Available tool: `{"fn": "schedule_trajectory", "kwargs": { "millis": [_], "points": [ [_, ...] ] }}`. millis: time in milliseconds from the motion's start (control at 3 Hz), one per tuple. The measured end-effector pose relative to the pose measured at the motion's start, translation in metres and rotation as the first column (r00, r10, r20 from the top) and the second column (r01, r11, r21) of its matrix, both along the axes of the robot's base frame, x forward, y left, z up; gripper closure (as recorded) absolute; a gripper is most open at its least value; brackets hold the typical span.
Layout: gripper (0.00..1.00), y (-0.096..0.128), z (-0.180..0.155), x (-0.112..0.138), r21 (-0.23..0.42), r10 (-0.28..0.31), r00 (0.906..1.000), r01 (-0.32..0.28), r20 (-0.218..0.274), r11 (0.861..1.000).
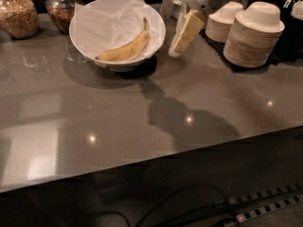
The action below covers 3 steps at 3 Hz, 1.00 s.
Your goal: Pick banana from white bowl
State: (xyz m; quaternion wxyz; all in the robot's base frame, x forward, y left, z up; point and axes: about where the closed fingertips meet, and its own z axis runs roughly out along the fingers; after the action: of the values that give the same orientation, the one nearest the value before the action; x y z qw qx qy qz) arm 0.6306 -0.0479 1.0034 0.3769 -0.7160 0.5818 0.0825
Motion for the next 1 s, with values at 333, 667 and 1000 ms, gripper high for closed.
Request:
{"fn": "schedule_trajectory", "kwargs": {
  "millis": [333, 667, 1000],
  "points": [
    [0.0, 0.01, 0.024, 0.01, 0.028, 0.01, 0.9988, -0.011, 0.048, 1.0],
    [0.0, 0.009, 0.024, 0.01, 0.028, 0.009, 0.9988, -0.011, 0.048, 1.0],
    [0.0, 0.019, 0.023, 0.02, -0.013, 0.064, 0.9937, -0.063, 0.092, 0.998]
  ]
}}
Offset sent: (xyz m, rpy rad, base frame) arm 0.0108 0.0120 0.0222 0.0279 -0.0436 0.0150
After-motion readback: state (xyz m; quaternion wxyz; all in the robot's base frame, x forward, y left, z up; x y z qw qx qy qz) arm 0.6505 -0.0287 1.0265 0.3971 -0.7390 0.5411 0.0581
